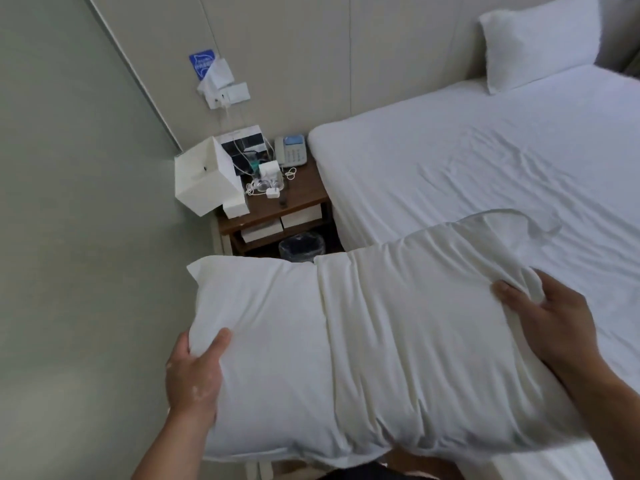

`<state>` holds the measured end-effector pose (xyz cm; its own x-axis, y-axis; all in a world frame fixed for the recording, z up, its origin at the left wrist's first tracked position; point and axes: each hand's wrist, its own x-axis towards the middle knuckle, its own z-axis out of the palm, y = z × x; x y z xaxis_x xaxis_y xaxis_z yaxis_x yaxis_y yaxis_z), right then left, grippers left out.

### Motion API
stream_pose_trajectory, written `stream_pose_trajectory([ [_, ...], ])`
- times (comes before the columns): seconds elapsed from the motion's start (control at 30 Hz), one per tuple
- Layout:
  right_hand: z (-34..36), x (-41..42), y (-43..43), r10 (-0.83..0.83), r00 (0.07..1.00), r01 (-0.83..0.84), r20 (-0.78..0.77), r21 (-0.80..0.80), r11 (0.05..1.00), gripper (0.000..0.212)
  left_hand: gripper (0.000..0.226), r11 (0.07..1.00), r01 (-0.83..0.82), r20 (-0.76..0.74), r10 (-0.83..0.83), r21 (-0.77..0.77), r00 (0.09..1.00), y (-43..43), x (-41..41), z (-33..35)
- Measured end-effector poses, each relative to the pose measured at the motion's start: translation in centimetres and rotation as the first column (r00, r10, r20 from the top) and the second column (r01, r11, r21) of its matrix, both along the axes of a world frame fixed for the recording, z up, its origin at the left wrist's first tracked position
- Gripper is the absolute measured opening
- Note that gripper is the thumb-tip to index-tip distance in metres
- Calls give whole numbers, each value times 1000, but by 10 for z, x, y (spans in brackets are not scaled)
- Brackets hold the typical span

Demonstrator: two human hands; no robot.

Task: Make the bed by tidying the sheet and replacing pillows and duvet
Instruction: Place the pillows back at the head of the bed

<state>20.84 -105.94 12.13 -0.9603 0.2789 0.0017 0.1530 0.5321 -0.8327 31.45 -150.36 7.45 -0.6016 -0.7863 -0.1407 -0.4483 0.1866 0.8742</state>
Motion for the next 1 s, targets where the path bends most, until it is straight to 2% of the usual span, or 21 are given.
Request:
stream_pose_trajectory([
  [0.1, 2, -28, -20, -125, 992, 126, 7, -25, 992, 21, 37, 990, 139, 27, -138, -24, 990, -31, -88, 11],
  [0.3, -9, -96, -35, -334, 942, 335, 39, -30, 942, 20, 44, 937, 349, 50, -349, 13, 936, -53, -257, 14],
  [0.4, -25, -150, -36, -406, 912, 409, 68, -37, 912, 24, 35, 908, 419, 63, -419, 15, 906, -51, -339, 4],
  [0.53, -45, -253, -28, -422, 902, 428, 94, -48, 903, 20, 26, 907, 420, 103, -419, 9, 902, -41, -449, -12],
  [0.67, -51, -371, -12, -395, 911, 398, 119, -2, 917, 19, 30, 902, 430, 92, -432, 48, 897, -22, -560, -9],
  [0.77, -52, -454, 2, -385, 910, 385, 152, 30, 922, 18, 39, 884, 460, 96, -466, 81, 879, -6, -638, -6],
  [0.9, -50, -568, 22, -381, 910, 367, 166, 109, 924, 19, 69, 892, 445, 93, -451, 82, 888, 15, -747, -18],
  [1.0, -51, -650, 32, -390, 907, 358, 160, 192, 914, 20, 72, 897, 431, 110, -440, 97, 891, 32, -823, -35],
])
